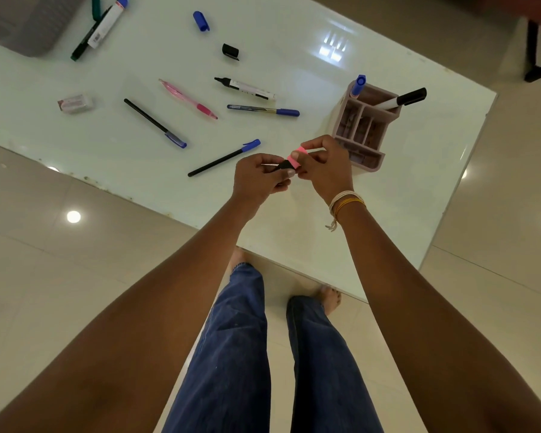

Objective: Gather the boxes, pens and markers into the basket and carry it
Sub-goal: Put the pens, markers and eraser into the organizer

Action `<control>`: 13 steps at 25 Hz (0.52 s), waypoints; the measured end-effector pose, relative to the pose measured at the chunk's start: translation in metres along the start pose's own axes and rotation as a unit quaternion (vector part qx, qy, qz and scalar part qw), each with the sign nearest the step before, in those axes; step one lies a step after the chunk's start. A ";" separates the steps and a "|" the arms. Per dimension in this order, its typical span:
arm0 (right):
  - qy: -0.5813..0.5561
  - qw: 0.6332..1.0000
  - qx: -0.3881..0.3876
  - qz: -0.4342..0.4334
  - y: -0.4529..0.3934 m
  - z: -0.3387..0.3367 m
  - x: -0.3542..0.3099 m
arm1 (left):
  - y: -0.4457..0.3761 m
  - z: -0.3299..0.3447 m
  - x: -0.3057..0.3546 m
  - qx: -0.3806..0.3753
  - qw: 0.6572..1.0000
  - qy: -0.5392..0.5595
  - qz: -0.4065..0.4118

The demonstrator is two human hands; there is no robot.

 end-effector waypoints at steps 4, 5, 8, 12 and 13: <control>-0.075 0.996 0.046 0.013 0.006 -0.007 0.003 | 0.005 0.006 -0.010 -0.002 0.991 0.101 -0.090; -0.090 0.994 0.057 0.015 0.008 -0.008 0.003 | 0.006 0.007 -0.009 -0.001 0.987 0.121 -0.102; -0.111 0.991 0.072 0.008 0.006 -0.013 -0.002 | 0.008 0.018 -0.003 -0.003 0.972 0.198 -0.129; -0.069 0.995 0.074 -0.015 0.002 -0.019 -0.013 | 0.009 0.025 0.006 -0.006 0.972 0.198 -0.127; -0.056 0.995 0.075 -0.023 0.002 -0.022 -0.015 | 0.009 0.028 0.009 -0.011 0.976 0.186 -0.115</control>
Point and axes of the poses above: each hand's wrist, its own y-axis away from the middle knuckle, its own z-axis out of the palm, x = y × z, the point moved 10 cm from there along -y, towards the middle knuckle, and after that the axes turned 4 degrees about x, right-handed, at the moved point
